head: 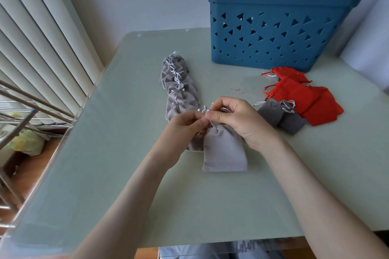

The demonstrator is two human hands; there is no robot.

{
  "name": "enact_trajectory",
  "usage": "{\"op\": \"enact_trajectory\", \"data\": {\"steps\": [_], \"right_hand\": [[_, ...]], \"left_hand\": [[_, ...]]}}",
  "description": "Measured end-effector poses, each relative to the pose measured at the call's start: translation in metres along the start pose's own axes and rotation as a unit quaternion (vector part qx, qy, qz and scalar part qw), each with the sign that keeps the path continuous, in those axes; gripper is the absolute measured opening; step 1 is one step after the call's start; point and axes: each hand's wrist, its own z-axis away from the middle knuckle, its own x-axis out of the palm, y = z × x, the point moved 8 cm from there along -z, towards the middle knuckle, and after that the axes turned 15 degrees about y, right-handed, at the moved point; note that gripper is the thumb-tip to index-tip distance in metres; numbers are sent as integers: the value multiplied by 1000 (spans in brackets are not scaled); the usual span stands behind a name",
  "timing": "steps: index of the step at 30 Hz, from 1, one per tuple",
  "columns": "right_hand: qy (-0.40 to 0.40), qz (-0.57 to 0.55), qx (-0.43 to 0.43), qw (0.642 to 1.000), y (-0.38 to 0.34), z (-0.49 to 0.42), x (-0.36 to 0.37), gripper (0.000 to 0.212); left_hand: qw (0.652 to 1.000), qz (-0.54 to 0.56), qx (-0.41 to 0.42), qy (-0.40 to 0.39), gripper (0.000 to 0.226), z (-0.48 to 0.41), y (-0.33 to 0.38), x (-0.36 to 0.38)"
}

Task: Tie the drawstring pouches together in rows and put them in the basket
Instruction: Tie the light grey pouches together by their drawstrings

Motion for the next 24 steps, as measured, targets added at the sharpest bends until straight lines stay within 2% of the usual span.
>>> {"op": "enact_trajectory", "data": {"steps": [7, 13, 18, 21, 24], "right_hand": [[-10, 24, -18, 1000, 2, -2, 2, 13], [25, 12, -29, 999, -3, -3, -2, 16], [27, 7, -37, 999, -5, 0, 0, 15], [23, -2, -35, 999, -6, 0, 0, 14], [24, 82, -64, 994, -7, -2, -5, 17]], "left_hand": [[1000, -5, 12, 9, 29, 1, 5, 0], [1000, -17, -3, -21, 14, 8, 6, 4], [1000, -7, -18, -2, 10, 11, 6, 6], [1000, 0, -18, 24, 15, 10, 5, 6], [999, 28, -3, 43, 18, 6, 7, 3]]}}
